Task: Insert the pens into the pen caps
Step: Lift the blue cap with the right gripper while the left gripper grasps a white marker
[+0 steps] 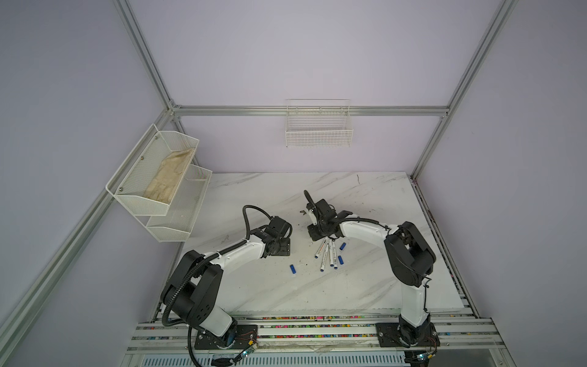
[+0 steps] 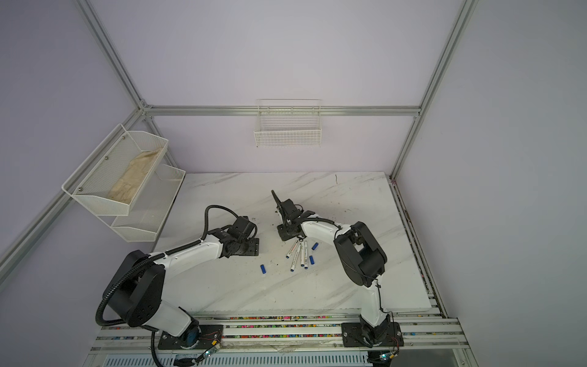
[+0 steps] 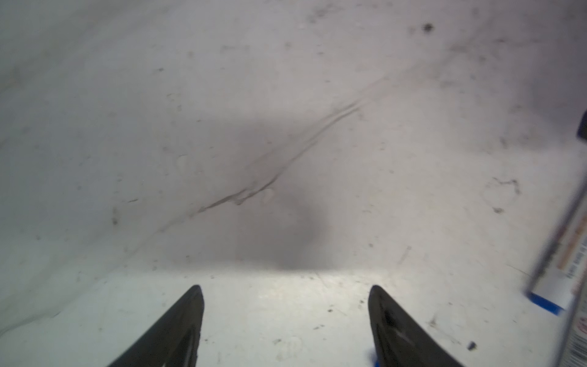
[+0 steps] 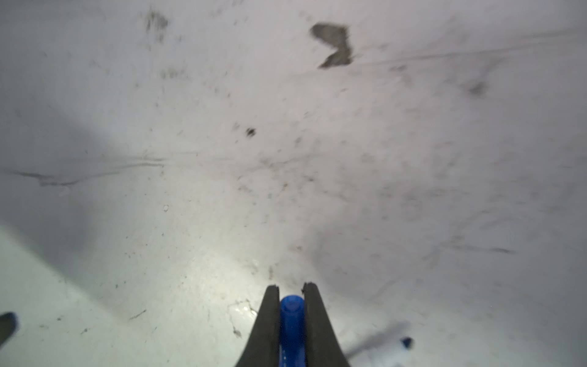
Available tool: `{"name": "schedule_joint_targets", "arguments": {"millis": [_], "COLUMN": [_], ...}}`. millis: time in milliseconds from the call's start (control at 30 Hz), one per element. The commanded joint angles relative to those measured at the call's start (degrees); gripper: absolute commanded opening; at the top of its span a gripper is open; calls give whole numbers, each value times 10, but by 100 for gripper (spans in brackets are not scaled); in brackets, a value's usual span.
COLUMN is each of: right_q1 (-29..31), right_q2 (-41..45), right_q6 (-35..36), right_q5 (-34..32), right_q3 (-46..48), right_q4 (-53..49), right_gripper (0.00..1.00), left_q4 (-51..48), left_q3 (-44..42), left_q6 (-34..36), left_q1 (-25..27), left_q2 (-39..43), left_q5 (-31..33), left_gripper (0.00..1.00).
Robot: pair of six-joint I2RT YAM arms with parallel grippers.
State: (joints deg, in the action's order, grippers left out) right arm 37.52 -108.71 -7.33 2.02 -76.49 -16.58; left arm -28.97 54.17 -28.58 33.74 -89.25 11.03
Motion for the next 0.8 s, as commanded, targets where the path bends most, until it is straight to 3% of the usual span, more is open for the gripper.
{"name": "schedule_joint_targets", "arguments": {"millis": [0,200,367,467,767], "right_q1": [-39,-94,-107,-110,-113], "right_q2": [99,162,179,179,180], "right_q6": [-56,-115,-115,-115,-110], "right_q5": [32,23,25,27,35], "right_q3": [39,101,117,119,122], "right_q4": [121,167,173,172,172], "right_gripper": [0,0,0,0,0], "left_q4": [54,70,70,69,23], "left_q3": [81,144,189,206,262], "left_q6": [91,156,160,198,197], "left_q1": [39,71,76,76,80], "left_q2": [-18,-89,-131,-155,-213], "left_q5": [-64,-175,-201,-228,-190], "left_gripper": [79,75,69,67,55]}}
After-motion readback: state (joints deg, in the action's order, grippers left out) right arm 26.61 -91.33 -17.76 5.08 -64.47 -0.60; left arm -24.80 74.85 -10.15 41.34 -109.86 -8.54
